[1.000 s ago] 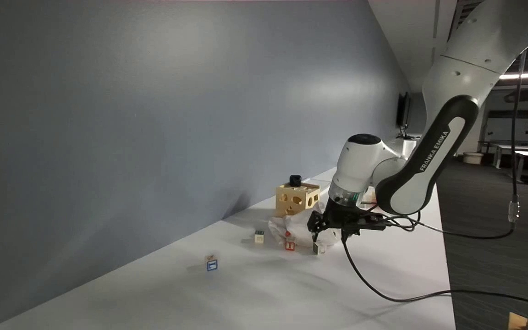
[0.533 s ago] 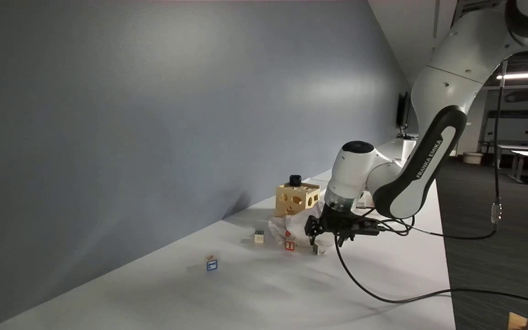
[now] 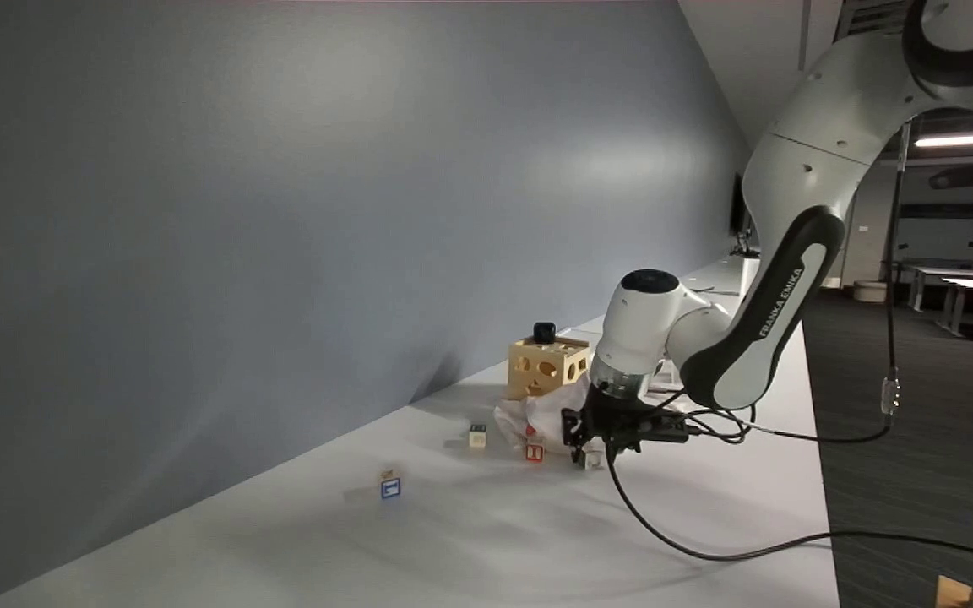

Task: Put one white square in the white bag.

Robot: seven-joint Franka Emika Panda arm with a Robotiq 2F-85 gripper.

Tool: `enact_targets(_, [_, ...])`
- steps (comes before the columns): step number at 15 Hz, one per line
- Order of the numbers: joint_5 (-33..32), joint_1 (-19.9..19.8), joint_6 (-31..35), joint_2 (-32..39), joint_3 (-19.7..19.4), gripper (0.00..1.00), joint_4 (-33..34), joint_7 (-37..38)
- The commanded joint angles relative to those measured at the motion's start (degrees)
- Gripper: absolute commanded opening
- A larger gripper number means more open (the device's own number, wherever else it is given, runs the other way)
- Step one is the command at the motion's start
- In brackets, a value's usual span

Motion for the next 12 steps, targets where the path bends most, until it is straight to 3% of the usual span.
enact_targets(1, [-2.66, 1.32, 0.18, 0.67, -0.80, 0.33, 1.42, 3.13])
enact_targets(4, [2.64, 0.96, -2.09, -1.81, 1.57, 0.10, -0.68, 0.10])
enact_targets(7, [17.21, -0.99, -11.54, -6.95, 7.48, 0.09, -4.77, -5.95])
enact_targets(9, [26.75, -4.31, -18.16, -10.23, 13.15, 0.09, -6.08, -8.93])
enact_targets(11, [33.99, -2.80, -21.66, -15.14, 12.39, 0.09, -5.60, -10.59])
enact_targets(12, [35.76, 3.57, -22.60, -17.03, 5.76, 0.09, -5.07, -10.84])
